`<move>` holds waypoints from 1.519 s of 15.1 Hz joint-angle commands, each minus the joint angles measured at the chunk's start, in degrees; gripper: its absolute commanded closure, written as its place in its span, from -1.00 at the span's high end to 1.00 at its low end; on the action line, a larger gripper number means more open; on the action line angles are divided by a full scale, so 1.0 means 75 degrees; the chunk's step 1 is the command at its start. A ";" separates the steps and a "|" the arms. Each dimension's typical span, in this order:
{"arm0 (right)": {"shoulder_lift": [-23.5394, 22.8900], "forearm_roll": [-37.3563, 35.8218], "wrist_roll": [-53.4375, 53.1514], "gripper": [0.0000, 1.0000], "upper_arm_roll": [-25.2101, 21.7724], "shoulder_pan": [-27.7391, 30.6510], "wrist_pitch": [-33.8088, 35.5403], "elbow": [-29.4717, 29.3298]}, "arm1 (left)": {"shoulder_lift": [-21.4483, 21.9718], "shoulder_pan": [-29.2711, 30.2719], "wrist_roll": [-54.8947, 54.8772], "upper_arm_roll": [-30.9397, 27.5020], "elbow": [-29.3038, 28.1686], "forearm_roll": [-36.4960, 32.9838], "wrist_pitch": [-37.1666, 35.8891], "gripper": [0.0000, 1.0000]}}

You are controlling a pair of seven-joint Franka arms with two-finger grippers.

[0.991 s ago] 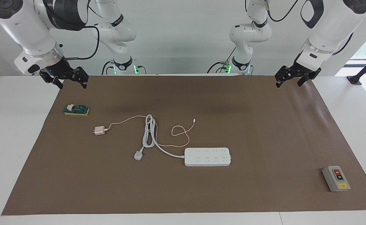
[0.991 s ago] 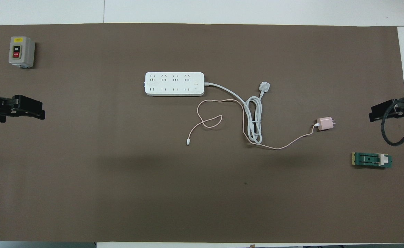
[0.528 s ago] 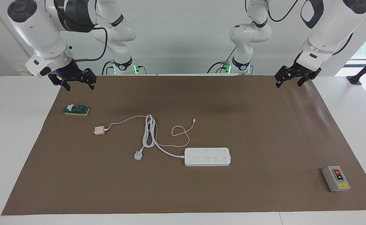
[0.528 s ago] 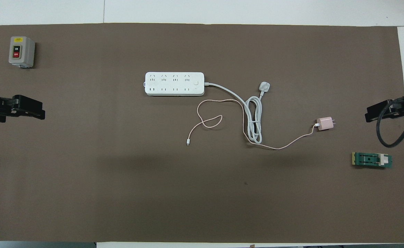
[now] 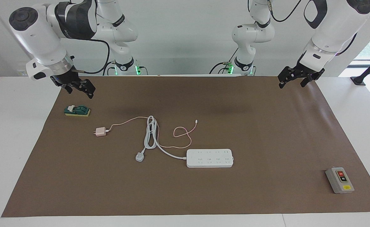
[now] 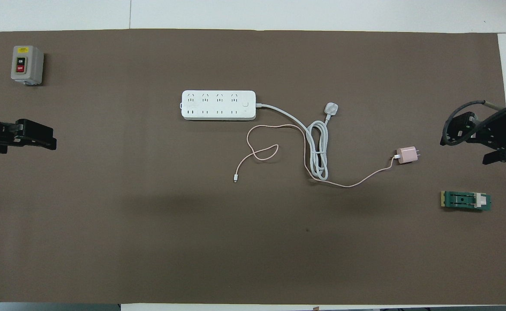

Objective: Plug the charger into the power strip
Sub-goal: 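Extend the left gripper toward the strip while the right gripper reaches the charger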

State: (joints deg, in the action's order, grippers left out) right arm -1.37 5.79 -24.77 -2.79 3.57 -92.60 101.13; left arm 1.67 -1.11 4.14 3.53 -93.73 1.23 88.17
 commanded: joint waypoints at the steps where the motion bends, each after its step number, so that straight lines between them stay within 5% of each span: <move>1: -0.0390 0.1041 -0.0644 1.00 0.0067 0.0800 0.0054 0.0214 | 0.0246 0.0019 -0.0037 -0.0025 -0.0288 0.0059 0.0092 1.00; 4: -0.0683 0.1966 -0.2259 1.00 0.0067 0.1081 -0.0087 0.0309 | 0.0246 0.0008 -0.0072 0.0010 -0.0254 0.0059 -0.0048 1.00; 10: -0.0778 0.2064 -0.2510 1.00 0.0067 0.1071 -0.0473 0.0648 | 0.0269 -0.0542 -0.0400 0.0045 -0.0428 0.0198 0.0383 1.00; 14: -0.0778 0.2087 -0.2568 1.00 0.0067 0.1129 -0.0509 0.0684 | 0.0621 -0.0461 -0.0960 0.0045 -0.1692 0.2256 0.1555 1.00; 20: -0.0825 0.2766 -0.3354 1.00 0.0032 0.1598 -0.1035 0.1244 | 0.0376 -0.0543 -0.1642 0.0045 -0.2502 0.5361 0.2166 1.00; 23: -0.1479 0.3117 -0.3272 1.00 0.0044 0.2065 -0.1060 0.1188 | 0.0293 -0.0578 -0.2237 0.0045 -0.2795 0.6489 0.2377 1.00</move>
State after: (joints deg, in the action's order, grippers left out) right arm -9.36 26.39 -49.20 -3.08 16.19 -99.59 109.77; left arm 3.41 -4.86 -8.76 4.35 -112.10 45.07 103.86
